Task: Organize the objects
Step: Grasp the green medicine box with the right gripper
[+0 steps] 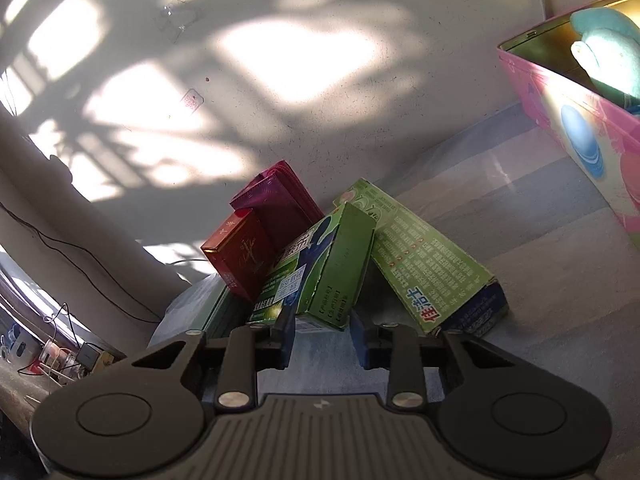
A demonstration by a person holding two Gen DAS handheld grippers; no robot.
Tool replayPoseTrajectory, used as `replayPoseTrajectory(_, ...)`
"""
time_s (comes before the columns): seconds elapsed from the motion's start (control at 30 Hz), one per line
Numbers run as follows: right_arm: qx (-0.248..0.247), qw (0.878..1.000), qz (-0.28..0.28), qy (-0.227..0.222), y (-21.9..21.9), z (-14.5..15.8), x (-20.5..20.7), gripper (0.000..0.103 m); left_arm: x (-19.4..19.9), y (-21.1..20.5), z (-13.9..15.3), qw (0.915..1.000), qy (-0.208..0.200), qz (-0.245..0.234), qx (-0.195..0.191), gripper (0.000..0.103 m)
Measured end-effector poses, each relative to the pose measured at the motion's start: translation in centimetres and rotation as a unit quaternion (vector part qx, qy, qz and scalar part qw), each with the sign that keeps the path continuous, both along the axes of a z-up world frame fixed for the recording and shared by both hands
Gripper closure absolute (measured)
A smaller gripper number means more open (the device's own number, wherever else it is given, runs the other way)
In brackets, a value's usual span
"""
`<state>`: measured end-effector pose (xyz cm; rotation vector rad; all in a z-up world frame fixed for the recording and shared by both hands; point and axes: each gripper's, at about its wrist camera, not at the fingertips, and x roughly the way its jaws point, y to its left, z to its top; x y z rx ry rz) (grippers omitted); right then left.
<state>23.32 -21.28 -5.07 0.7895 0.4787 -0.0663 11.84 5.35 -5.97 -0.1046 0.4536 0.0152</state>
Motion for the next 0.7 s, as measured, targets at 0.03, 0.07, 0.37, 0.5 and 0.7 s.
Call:
replayPoseTrajectory(0.03,-0.004,1.000,-0.002,-0.005,-0.1,0.1,-0.4,0.071,-0.1,0.1,0.0,1.0000,0.000,0.002,-0.002,0.074)
replayPoseTrajectory(0.07,-0.005,1.000,-0.002,-0.007,-0.1,0.2,-0.7,0.069,-0.1,0.2,0.0,1.0000,-0.001,0.005,-0.004,0.072)
replayPoseTrajectory(0.37,0.002,1.000,-0.020,0.001,-0.6,-0.6,0.9,0.052,0.3,0.2,0.0,1.0000,0.002,0.002,0.003,0.070)
replayPoseTrajectory(0.5,0.014,1.000,-0.009,0.003,-0.1,-0.6,1.3,0.064,0.3,0.0,0.0,1.0000,-0.002,0.000,0.007,0.070)
replayPoseTrajectory(0.7,0.071,0.997,0.035,0.002,-1.4,-0.6,-5.9,0.075,0.3,0.3,0.1,1.0000,0.001,-0.002,-0.008,0.070)
